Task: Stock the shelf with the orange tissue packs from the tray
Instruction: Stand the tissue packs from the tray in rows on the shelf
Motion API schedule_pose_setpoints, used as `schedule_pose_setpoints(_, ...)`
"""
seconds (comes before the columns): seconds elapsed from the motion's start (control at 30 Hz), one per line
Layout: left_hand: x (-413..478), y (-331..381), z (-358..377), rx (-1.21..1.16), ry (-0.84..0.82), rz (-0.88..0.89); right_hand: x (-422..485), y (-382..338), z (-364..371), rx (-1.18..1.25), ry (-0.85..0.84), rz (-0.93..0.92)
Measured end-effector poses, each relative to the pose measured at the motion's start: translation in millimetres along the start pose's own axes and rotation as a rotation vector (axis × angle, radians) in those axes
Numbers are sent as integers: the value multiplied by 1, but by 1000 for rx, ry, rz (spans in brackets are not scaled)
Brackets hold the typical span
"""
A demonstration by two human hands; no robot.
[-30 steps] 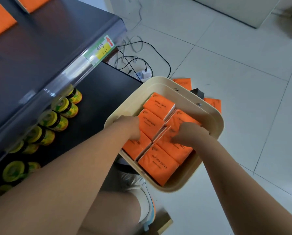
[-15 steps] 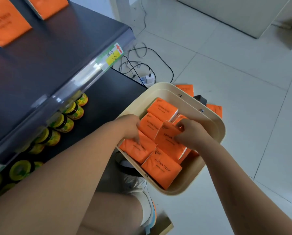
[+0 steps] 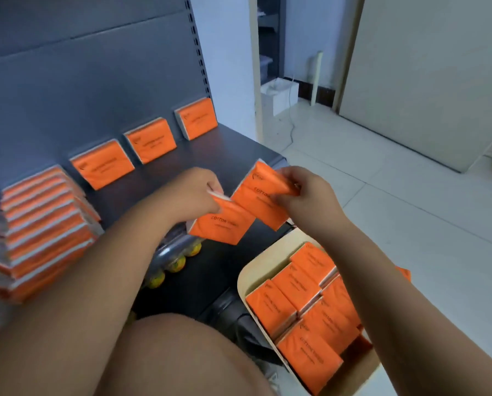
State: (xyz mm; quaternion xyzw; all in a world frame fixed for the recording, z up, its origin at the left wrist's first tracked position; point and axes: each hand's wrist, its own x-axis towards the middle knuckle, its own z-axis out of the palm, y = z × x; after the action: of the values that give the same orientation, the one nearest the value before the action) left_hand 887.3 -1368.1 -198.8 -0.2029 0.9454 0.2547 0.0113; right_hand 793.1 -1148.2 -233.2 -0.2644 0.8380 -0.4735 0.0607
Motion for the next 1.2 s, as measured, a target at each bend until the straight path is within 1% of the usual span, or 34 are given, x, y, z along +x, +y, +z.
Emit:
schedule_pose_setpoints(0.2,-30,-26,-72,-32,189,-34,21,-80,12,112,-11,-154)
schedule_pose_setpoints(0.4,-60,-51,-111,-51,359,-100,39,-140,36,165,-15,-280)
schedule_pose_setpoints(0.5,-65,-63,-123,-81,436,-156,53,-164,55,179,23,-294)
schedule_pose_setpoints(0.63,-57,-77,-136,-122,522,-221,74,-188,81,237,81,-258)
schedule_pose_setpoints(0.8,-26,-104,-150,-151,531,-307,102,-190,112,358,104,-186)
schedule_pose_setpoints(1.03,16,-149,-148,-39,455,-394,131,-175,156,289,14,-164)
schedule_pose_setpoints(1.2,32,-165,-148,6,454,-427,139,-166,180,264,49,-139)
